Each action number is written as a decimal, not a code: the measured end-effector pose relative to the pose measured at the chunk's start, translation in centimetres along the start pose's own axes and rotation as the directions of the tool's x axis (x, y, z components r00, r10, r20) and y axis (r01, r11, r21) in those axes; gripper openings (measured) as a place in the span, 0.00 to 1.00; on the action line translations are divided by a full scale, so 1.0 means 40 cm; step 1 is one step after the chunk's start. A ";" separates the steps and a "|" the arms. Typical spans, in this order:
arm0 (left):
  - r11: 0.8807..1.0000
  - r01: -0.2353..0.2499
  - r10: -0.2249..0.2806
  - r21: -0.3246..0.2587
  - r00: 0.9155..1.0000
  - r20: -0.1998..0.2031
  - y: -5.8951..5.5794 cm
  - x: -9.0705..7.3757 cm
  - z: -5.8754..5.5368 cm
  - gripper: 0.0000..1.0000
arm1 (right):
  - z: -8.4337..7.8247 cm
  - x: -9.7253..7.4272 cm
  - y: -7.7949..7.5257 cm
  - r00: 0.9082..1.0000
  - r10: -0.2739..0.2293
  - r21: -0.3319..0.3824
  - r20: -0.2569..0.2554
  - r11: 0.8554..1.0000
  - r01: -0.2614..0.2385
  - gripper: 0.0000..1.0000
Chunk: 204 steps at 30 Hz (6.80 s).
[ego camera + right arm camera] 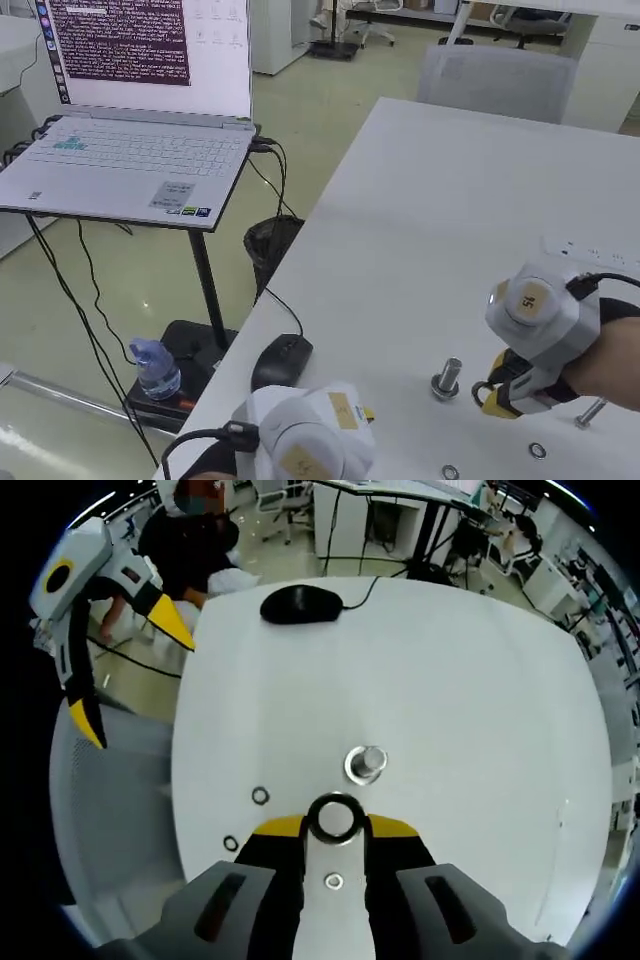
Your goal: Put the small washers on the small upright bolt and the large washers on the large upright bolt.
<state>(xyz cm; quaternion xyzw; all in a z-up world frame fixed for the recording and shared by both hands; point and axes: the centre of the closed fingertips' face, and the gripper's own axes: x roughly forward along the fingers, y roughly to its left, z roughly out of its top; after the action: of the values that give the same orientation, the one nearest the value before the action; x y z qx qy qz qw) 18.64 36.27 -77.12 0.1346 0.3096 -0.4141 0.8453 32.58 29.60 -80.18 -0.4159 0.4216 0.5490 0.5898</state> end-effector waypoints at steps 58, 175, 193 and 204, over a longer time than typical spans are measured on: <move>1.000 -0.006 0.005 -0.028 1.000 -0.003 0.021 0.003 -0.021 0.70 | 0.065 0.106 -0.066 0.998 0.017 -0.049 -0.059 0.999 -0.019 0.22; 0.999 -0.040 0.040 -0.036 0.999 -0.009 0.003 0.024 0.019 0.70 | -0.224 0.045 0.007 1.000 0.011 -0.011 0.010 1.000 -0.011 0.30; 0.998 -0.031 0.030 -0.046 0.999 -0.014 0.003 0.026 0.009 0.68 | -0.248 0.115 0.005 0.999 0.011 -0.010 -0.047 1.000 -0.011 0.25; 0.998 -0.030 0.029 -0.047 0.999 -0.013 0.005 0.025 0.006 0.67 | -0.255 0.126 0.012 0.998 0.015 -0.012 -0.065 1.000 -0.016 0.21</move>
<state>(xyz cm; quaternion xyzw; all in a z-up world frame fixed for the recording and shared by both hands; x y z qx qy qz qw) 19.35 35.66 -77.56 0.1219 0.3226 -0.3933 0.8523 31.92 21.40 -88.05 -0.4340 0.4404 0.5424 0.5687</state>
